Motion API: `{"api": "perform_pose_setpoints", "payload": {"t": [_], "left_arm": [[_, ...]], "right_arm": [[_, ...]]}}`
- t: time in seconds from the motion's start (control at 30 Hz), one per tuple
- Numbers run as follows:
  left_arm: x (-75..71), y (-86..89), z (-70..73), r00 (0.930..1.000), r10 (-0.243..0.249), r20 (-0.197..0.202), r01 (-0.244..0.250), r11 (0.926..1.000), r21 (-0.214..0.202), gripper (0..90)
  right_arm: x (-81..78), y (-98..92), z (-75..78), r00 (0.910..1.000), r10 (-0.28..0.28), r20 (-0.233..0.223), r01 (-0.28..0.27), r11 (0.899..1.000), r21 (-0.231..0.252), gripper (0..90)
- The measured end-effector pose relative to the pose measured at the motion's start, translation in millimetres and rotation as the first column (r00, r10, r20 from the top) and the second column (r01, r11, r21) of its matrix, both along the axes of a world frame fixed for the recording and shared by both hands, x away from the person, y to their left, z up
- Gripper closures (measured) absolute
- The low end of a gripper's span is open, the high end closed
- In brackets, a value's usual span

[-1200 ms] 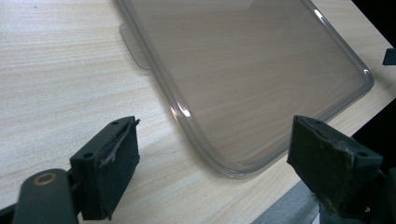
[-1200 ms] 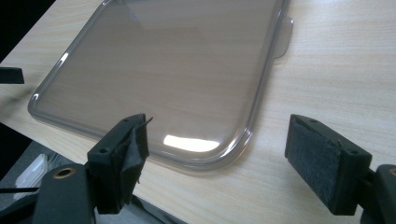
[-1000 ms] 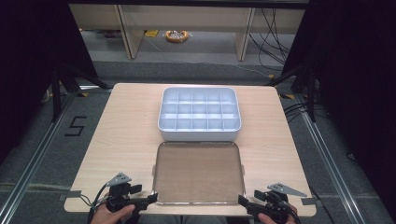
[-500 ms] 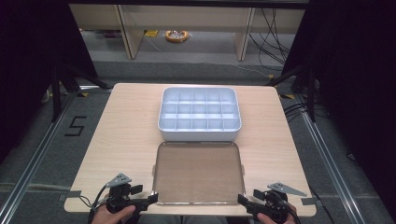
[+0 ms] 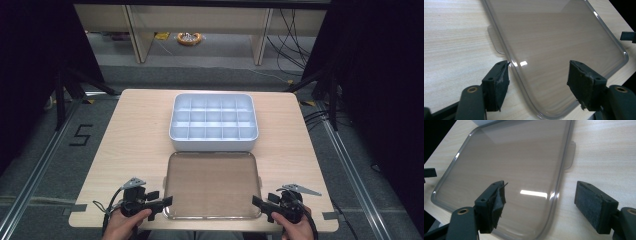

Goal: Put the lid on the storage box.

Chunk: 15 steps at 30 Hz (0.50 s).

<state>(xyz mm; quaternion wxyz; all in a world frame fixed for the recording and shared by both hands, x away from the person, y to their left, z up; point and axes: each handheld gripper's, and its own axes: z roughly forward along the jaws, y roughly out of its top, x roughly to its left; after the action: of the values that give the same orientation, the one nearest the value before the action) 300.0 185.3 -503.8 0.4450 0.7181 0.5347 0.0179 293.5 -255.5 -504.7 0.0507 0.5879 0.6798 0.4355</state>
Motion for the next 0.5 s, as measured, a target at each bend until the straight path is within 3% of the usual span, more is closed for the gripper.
{"api": "perform_pose_setpoints", "payload": {"t": [0.03,0.07,0.13,0.27,0.37,0.4,0.43,0.5], "left_arm": [[0.8,-0.2,-0.6,1.0,-0.002,-0.002,0.002,1.0,-0.003,35.5],[2.0,-0.6,-1.2,1.0,-0.005,-0.002,0.005,1.0,0.003,37.0],[5.5,0.0,-2.1,0.9995,-0.032,-0.007,0.032,0.9992,0.024,39.8],[11.0,-3.3,-6.1,0.9987,-0.039,-0.033,0.04,0.9986,0.034,42.6],[13.0,-5.3,-9.2,0.9986,-0.027,-0.046,0.029,0.999,0.035,43.8],[13.4,-5.3,-9.7,0.9979,-0.03,-0.057,0.032,0.9988,0.036,44.3],[13.9,-5.4,-10.0,0.9983,-0.03,-0.051,0.032,0.9987,0.04,43.9],[15.0,-6.2,-10.5,0.9988,-0.024,-0.043,0.026,0.9988,0.04,44.3]], "right_arm": [[0.4,1.6,1.5,0.9996,-0.017,-0.023,0.017,1.0,0.018,26.4],[2.7,0.5,0.3,1.0,0.0,-0.003,0.0,1.0,0.009,26.5],[5.2,1.3,-0.1,0.9999,-0.005,-0.01,0.005,1.0,0.0,27.6],[7.5,3.3,-0.2,0.9992,-0.01,-0.038,0.011,1.0,0.023,29.1],[10.6,3.2,-2.2,0.9996,-0.007,-0.026,0.008,1.0,0.006,30.4],[10.2,5.2,-1.1,0.9984,-0.017,-0.054,0.018,0.999,0.026,31.1],[12.6,4.0,-3.7,0.9995,-0.003,-0.032,0.004,1.0,0.022,31.2],[14.5,3.4,-4.6,0.999,-0.002,-0.045,0.003,1.0,0.024,33.2]]}}
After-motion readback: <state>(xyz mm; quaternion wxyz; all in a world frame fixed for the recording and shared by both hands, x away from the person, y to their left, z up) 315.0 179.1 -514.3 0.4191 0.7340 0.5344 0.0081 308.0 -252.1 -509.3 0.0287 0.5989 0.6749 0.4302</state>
